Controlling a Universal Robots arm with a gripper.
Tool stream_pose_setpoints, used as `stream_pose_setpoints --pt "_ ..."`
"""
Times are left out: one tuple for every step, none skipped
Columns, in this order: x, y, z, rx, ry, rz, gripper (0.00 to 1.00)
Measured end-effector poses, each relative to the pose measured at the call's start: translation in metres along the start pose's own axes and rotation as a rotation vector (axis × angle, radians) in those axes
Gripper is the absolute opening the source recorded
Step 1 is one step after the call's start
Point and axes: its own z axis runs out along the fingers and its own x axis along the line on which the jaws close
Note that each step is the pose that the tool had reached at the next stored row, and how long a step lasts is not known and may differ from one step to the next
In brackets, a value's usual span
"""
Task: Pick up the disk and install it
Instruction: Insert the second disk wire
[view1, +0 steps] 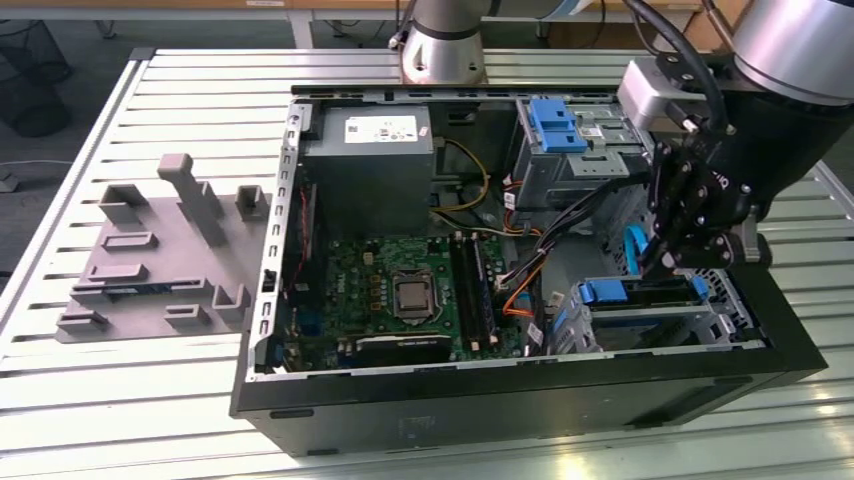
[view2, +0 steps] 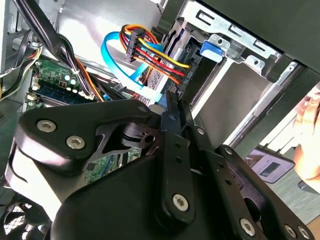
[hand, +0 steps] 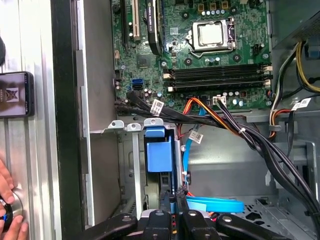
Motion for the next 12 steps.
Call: stream_pose_setpoints --pt "0.0004 -0.0001 0.0004 -0.0009 0.0002 0.002 0.16" --pt "0.0008 -0.0003 0.0007 -0.0027 0.0001 0.004 0.16" --pt "0.0011 -0.0005 0.0008 -0.0056 0.0003 0.005 0.16" --pt "0.0013 -0.0008 0.0009 -0.0094 0.0006 0.007 0.16" --pt "0.0014 -0.0011 0.0009 -0.0124 0.0008 0.008 0.16" --pt "0.0015 -0.0016 0.0009 -0.0151 0.001 0.008 0.16" --pt "0.0015 -0.0021 0.001 -0.0178 0.0012 0.009 0.16" --pt "0.0015 -0.0027 0.0011 -0.0199 0.0013 0.009 0.16" --pt "0.0015 -0.0033 0.0013 -0.0217 0.001 0.01 0.16" --pt "0.0015 -0.0038 0.0015 -0.023 0.0 0.01 0.16" --pt "0.0015 -0.0043 0.0017 -0.0243 -0.0018 0.011 0.16" --pt "0.0014 -0.0046 0.0019 -0.0252 -0.0033 0.011 0.16"
